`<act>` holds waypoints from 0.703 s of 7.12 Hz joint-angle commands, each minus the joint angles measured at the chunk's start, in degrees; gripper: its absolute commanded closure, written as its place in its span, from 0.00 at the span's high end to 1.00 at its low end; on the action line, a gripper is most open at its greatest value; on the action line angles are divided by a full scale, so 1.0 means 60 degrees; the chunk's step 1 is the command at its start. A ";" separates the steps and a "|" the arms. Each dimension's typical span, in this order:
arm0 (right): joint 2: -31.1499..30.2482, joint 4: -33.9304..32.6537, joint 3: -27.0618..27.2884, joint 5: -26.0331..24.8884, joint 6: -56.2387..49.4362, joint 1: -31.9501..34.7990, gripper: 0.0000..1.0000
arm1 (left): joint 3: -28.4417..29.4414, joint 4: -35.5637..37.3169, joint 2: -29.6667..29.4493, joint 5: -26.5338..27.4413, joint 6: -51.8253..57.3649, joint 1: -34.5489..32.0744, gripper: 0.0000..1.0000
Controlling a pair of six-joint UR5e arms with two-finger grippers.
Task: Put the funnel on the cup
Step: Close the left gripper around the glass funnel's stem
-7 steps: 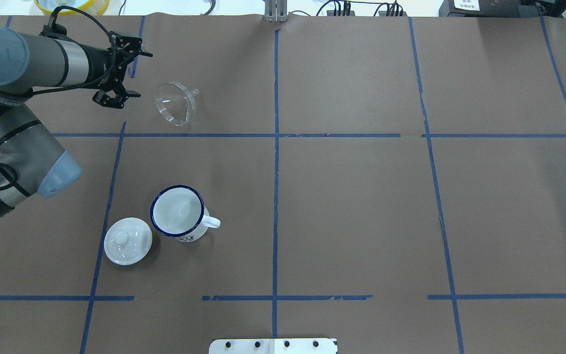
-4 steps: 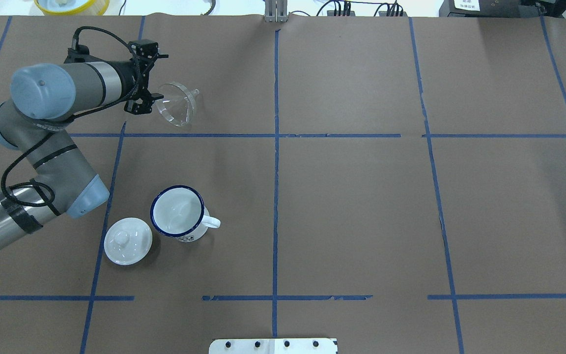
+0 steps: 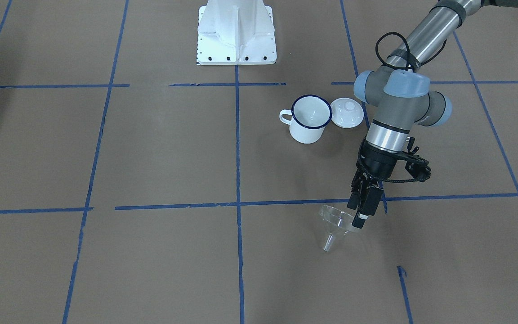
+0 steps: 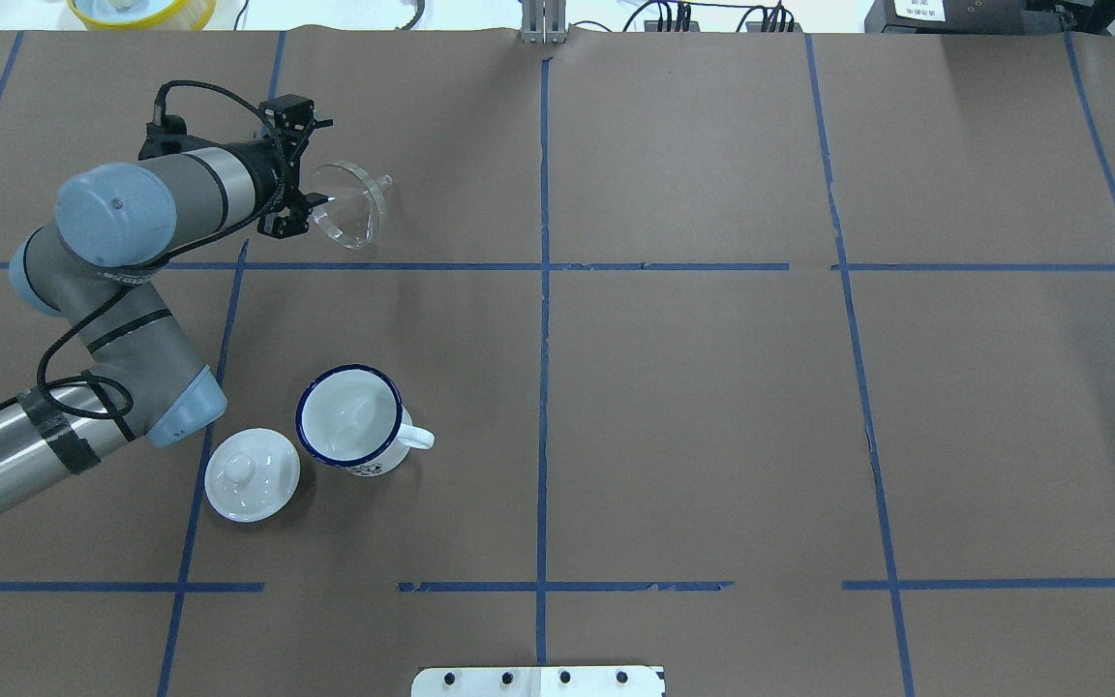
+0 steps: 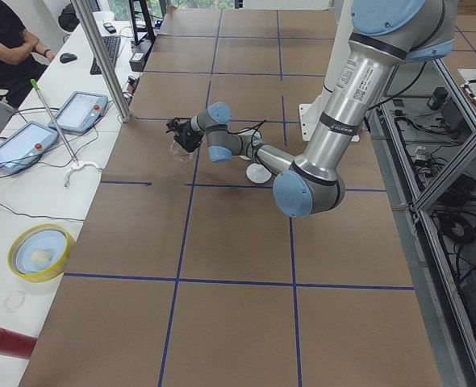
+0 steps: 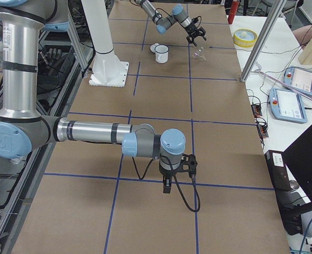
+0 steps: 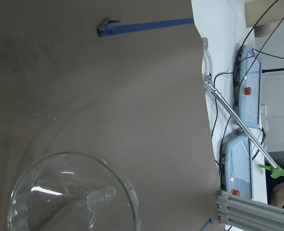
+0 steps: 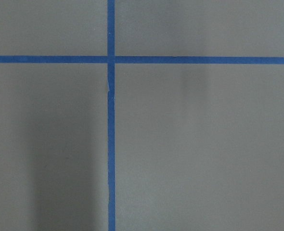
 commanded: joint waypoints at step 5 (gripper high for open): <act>0.0000 0.0000 0.0009 0.0000 0.0000 0.0000 1.00 | 0.0738 -0.0242 -0.0583 0.0025 -0.0023 -0.0016 0.48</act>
